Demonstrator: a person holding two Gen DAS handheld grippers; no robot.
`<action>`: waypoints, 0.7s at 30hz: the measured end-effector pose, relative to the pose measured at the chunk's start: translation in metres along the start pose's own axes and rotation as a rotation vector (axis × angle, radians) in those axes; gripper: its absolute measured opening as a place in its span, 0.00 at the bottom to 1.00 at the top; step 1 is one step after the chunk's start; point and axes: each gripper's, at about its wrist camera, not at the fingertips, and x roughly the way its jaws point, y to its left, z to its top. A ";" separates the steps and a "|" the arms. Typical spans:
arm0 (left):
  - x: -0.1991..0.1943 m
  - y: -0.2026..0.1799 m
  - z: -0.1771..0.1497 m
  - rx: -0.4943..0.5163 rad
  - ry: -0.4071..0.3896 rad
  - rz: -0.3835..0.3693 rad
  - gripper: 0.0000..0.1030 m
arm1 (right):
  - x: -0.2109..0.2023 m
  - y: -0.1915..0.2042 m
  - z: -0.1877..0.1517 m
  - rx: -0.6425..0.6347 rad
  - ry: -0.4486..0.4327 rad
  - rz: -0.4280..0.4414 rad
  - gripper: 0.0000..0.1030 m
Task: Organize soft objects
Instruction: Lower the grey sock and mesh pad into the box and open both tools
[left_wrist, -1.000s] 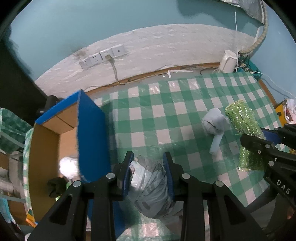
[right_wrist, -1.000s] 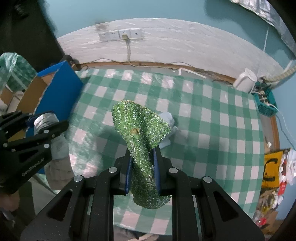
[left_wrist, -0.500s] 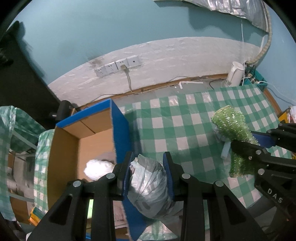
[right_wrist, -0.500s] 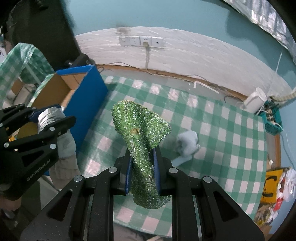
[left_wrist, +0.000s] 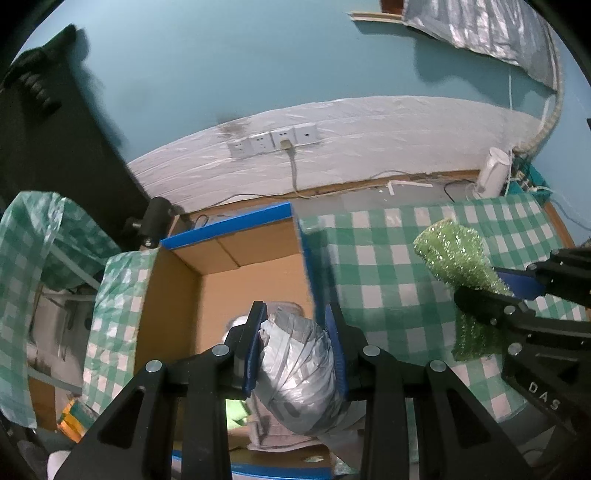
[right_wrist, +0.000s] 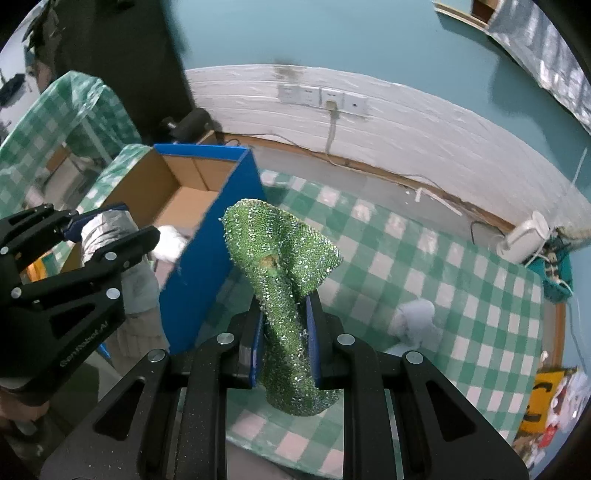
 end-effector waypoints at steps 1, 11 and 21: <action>-0.001 0.004 0.000 -0.008 -0.002 0.002 0.32 | 0.001 0.005 0.002 -0.008 0.000 0.004 0.18; -0.007 0.055 -0.008 -0.095 -0.024 0.033 0.32 | 0.013 0.051 0.021 -0.083 0.010 0.038 0.18; 0.004 0.101 -0.027 -0.169 0.001 0.065 0.32 | 0.032 0.096 0.032 -0.144 0.042 0.071 0.18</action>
